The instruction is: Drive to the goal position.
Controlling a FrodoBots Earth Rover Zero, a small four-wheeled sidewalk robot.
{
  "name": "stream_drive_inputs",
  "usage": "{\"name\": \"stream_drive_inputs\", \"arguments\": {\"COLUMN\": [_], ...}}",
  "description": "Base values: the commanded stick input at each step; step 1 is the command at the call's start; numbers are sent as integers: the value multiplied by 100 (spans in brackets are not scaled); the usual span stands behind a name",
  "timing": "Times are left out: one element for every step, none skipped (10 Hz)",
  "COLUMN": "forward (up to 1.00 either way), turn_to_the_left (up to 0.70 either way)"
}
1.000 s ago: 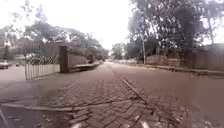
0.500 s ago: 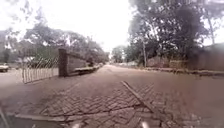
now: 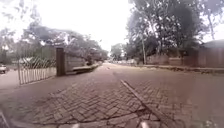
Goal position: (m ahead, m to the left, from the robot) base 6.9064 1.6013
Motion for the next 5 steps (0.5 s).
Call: {"name": "stream_drive_inputs", "arguments": {"forward": [50,50,50,50,50], "turn_to_the_left": [0,0,0,0,0]}}
